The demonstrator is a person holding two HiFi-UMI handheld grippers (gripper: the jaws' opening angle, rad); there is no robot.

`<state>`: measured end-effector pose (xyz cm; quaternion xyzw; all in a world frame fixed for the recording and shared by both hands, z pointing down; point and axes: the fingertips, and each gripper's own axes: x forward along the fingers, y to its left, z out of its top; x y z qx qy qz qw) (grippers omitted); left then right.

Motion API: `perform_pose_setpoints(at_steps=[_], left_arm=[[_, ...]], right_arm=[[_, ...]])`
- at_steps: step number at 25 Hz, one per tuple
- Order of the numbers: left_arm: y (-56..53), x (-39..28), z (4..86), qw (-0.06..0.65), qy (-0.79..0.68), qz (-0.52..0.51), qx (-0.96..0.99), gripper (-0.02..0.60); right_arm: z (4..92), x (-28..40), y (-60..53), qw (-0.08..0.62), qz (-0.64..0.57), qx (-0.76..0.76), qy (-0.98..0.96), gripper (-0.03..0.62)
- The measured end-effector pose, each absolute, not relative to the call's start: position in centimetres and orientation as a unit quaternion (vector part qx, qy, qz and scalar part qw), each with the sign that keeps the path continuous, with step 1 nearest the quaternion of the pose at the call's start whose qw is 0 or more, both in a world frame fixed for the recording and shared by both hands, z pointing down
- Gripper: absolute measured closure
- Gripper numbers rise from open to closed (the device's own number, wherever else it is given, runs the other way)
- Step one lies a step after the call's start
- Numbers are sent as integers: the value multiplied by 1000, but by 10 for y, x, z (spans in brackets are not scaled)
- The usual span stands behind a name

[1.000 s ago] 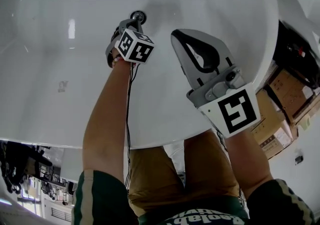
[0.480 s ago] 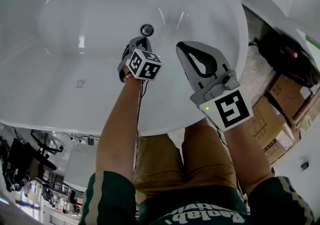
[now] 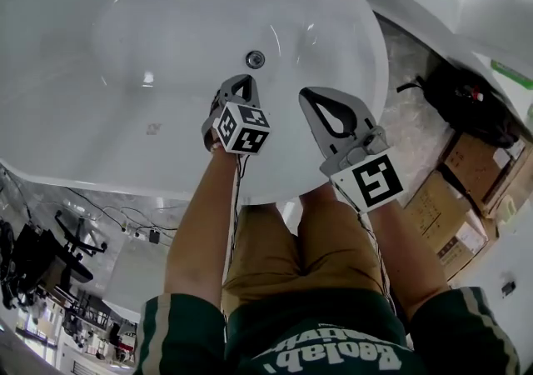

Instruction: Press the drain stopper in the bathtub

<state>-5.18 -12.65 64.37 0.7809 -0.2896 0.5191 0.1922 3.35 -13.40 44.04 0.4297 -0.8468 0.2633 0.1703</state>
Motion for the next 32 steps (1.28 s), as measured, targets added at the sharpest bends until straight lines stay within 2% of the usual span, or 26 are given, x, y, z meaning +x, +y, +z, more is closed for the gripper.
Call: perform_pose_setpoints(at_steps=[13, 22, 29, 32], left_arm=[[-124, -41, 503, 169, -334, 456, 808, 574], [-132, -47, 353, 116, -383, 359, 843, 575], [-117, -67, 245, 85, -417, 290, 857, 575], [-115, -77, 205, 49, -430, 268, 861, 575]], right_arm=[[355, 46, -113, 165, 210, 432, -861, 582], [274, 46, -91, 139, 174, 428, -876, 582], [197, 20, -87, 117, 124, 424, -890, 582], [172, 7, -86, 108, 111, 420, -894, 582]])
